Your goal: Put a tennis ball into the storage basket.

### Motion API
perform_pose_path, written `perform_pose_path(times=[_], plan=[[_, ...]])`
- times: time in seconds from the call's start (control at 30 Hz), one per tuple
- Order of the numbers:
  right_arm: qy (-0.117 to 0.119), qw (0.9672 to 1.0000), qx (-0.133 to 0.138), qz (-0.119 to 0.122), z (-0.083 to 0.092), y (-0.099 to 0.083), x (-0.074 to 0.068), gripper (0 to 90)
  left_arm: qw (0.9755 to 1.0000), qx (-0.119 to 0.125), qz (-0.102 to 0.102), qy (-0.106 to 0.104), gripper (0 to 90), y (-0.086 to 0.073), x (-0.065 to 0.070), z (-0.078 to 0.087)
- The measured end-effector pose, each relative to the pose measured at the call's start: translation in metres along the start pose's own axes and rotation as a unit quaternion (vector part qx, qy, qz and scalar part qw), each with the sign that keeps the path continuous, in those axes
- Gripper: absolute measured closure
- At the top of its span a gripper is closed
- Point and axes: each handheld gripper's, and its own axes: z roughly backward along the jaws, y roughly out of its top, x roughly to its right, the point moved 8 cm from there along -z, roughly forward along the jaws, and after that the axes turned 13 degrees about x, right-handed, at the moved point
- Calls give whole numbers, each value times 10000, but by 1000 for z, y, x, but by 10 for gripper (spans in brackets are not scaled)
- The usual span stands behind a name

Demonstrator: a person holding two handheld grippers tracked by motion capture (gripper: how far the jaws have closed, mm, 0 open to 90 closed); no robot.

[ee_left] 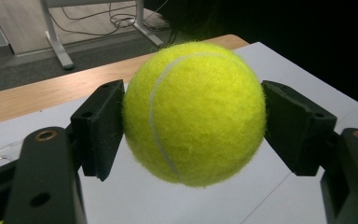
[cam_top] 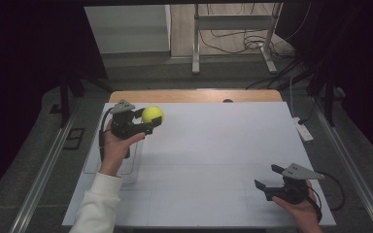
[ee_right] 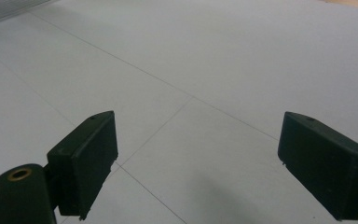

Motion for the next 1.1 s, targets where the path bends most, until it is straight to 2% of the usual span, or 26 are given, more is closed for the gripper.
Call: perform_pose_path(times=[0.6,1.1], plan=[[-23,10000,1,-9,0,0,1,126,9997,44,93,203,268,0,-17,8],[-14,10000,-10,6,0,0,1,126,9985,22,118,535,268,-3,-38,15]])
